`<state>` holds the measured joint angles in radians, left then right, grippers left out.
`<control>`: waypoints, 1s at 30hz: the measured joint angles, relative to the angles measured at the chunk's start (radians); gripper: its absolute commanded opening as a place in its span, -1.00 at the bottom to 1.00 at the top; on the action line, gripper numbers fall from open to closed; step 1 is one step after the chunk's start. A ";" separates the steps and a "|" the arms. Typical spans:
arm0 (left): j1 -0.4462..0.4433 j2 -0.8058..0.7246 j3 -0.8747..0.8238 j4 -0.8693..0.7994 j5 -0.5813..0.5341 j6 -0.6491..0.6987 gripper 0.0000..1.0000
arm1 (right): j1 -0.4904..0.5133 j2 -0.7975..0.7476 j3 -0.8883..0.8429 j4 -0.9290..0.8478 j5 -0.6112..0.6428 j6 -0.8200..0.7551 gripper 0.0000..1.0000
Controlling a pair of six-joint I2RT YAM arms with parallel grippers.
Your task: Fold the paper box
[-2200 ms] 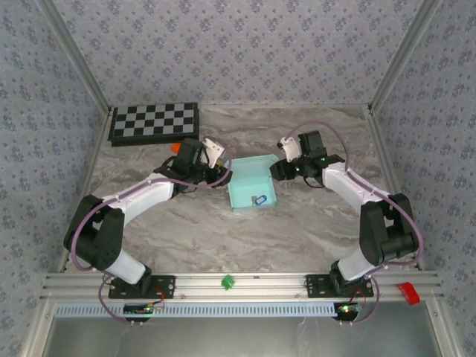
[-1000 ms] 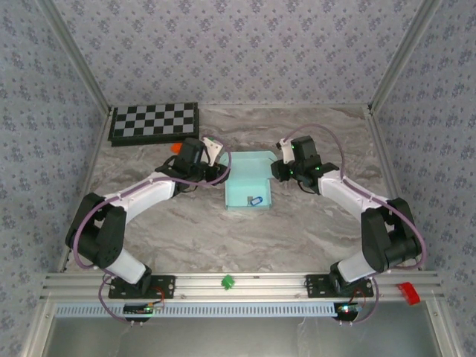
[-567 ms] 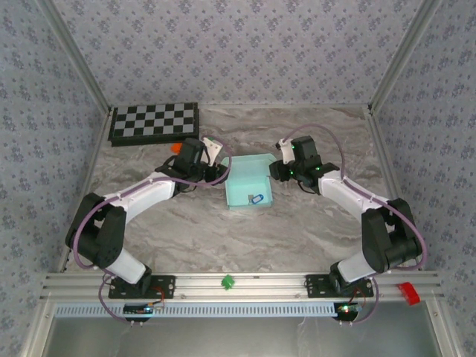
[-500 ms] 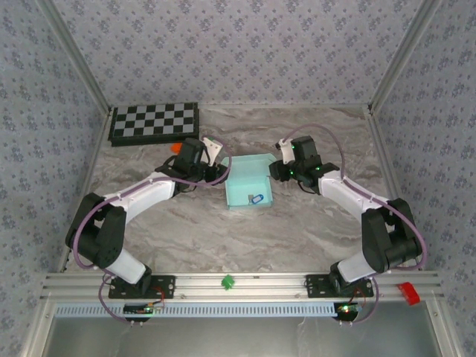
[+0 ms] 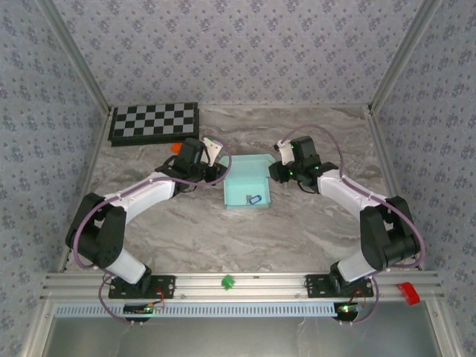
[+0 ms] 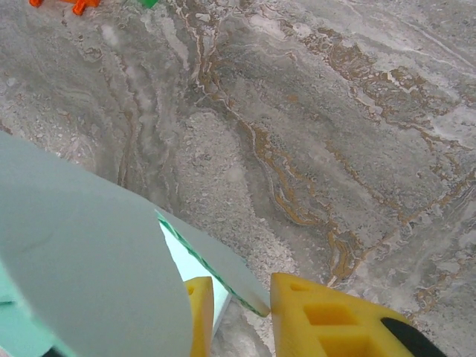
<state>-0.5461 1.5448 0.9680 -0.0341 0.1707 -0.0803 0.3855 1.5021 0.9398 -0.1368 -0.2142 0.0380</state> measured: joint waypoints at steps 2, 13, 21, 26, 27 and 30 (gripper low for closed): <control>0.000 0.000 0.000 0.000 -0.002 -0.008 -0.40 | 0.008 0.000 0.000 0.000 0.010 0.008 -0.52; -0.011 0.000 0.000 0.002 -0.043 -0.064 -0.47 | 0.067 -0.001 -0.010 0.050 0.154 0.098 -0.61; -0.013 0.002 0.000 0.010 -0.070 -0.084 -0.48 | 0.113 -0.003 -0.041 0.108 0.227 0.157 -0.65; -0.013 0.017 0.012 0.012 -0.086 -0.099 -0.52 | 0.137 -0.003 -0.047 0.131 0.254 0.183 -0.66; -0.013 0.020 0.016 0.013 -0.089 -0.105 -0.52 | 0.142 -0.003 -0.048 0.137 0.259 0.189 -0.66; -0.014 0.025 0.021 0.016 -0.096 -0.116 -0.52 | 0.156 -0.003 -0.053 0.155 0.267 0.208 -0.67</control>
<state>-0.5598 1.5700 0.9886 -0.0177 0.0750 -0.1967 0.5415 1.4986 0.8867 0.0181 0.0528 0.2455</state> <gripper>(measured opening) 0.244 0.168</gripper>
